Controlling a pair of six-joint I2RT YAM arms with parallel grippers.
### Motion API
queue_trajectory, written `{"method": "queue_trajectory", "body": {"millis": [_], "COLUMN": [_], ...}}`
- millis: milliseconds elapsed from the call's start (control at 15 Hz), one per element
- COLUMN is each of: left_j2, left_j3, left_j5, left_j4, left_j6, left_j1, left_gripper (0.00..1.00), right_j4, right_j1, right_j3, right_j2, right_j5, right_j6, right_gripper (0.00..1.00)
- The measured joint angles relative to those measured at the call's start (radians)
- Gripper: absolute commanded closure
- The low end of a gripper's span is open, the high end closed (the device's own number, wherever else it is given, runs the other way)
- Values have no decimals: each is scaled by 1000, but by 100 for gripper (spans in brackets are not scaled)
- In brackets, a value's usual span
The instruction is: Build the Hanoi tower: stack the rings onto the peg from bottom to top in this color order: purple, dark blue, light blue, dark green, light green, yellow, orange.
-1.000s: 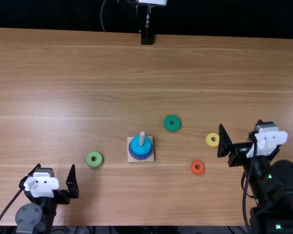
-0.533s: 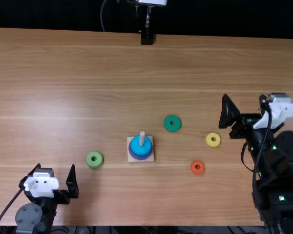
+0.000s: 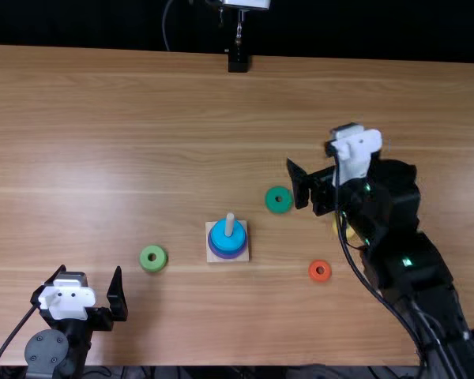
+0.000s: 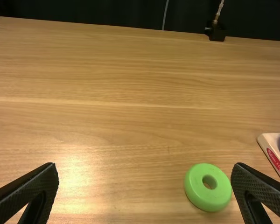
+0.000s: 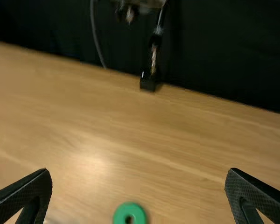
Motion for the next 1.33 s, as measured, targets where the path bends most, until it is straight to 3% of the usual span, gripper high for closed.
{"method": "queue_trajectory", "body": {"millis": [67, 200, 400, 800, 1000, 1133, 1200, 1333], "left_j2": [0, 0, 0, 0, 0, 0, 0, 0], "left_j3": [0, 0, 0, 0, 0, 0, 0, 0], "left_j5": [0, 0, 0, 0, 0, 0, 0, 0], "left_j4": [0, 0, 0, 0, 0, 0, 0, 0], "left_j6": [0, 0, 0, 0, 0, 0, -1, -1], "left_j1": [0, 0, 0, 0, 0, 0, 0, 0], "left_gripper": [0, 0, 0, 0, 0, 0, 0, 0], "right_j4": [-107, -228, -238, -251, -379, -392, -393, -393], "right_j1": [0, 0, 0, 0, 6, 10, 18, 40], "right_j3": [53, 104, 153, 250, 266, 266, 266, 266], "right_j2": [63, 165, 281, 449, 495, 526, 539, 549], "right_j5": [-11, -52, -75, -78, -76, -64, -41, 27], "right_j6": [-22, -34, 4, 14, 14, 16, 18, 21], "right_gripper": [0, 0, 0, 0, 0, 0, 0, 0]}}
